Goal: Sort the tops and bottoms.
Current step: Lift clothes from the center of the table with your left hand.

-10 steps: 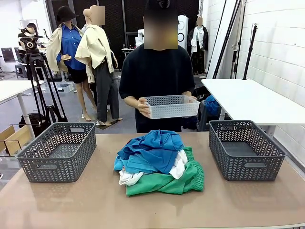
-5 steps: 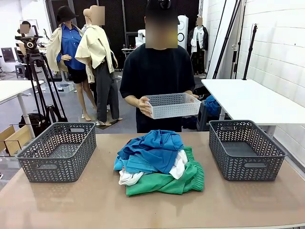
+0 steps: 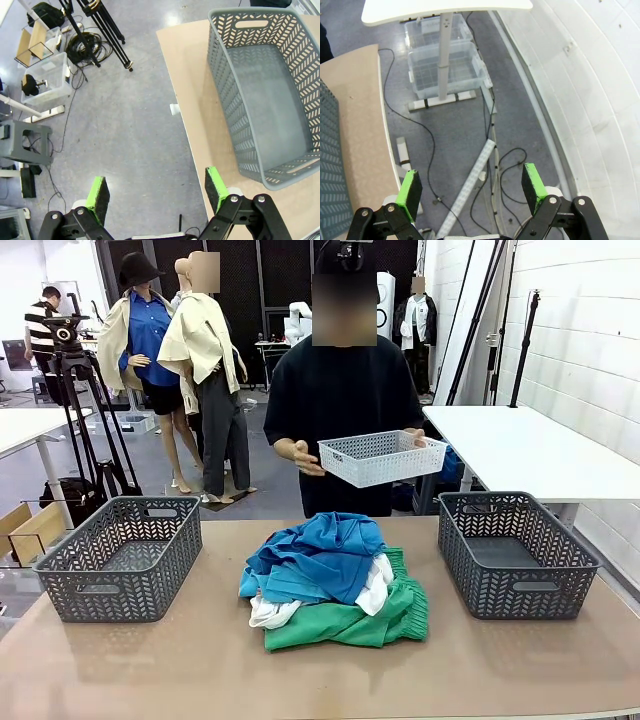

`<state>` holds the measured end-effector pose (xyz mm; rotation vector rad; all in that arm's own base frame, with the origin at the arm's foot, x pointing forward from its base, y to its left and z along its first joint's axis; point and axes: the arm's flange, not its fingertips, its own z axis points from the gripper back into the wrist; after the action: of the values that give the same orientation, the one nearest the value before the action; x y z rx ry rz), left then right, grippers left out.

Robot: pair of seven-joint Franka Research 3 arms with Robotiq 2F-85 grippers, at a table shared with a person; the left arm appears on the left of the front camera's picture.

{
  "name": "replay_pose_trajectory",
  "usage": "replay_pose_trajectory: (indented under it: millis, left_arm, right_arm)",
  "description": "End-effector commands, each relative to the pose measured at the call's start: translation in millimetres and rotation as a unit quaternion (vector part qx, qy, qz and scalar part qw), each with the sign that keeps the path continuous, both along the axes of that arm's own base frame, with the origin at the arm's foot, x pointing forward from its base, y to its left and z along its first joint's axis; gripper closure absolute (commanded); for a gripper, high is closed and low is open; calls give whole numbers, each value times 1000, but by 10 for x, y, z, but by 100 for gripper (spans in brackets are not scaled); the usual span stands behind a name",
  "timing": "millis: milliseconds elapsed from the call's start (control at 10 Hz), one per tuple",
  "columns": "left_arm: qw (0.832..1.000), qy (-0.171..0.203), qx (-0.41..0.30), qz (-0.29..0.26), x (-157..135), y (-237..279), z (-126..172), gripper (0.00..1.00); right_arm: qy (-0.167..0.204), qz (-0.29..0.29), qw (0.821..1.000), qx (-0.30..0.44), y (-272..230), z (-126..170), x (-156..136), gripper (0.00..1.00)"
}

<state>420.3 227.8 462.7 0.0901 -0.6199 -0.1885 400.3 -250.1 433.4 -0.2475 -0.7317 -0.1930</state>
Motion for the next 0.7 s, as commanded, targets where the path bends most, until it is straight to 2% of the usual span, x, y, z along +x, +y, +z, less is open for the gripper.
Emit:
replay_pose_trajectory:
  millis: [0,600]
  left_arm:
    - [1000,-6,0,-5,-16,42,-28,0]
    - [1000,-6,0,-5,-16,42,-28,0]
  right_arm:
    - [4,1,1000,-1,-28,21,5,0]
    - [4,1,1000,-1,-28,21,5,0]
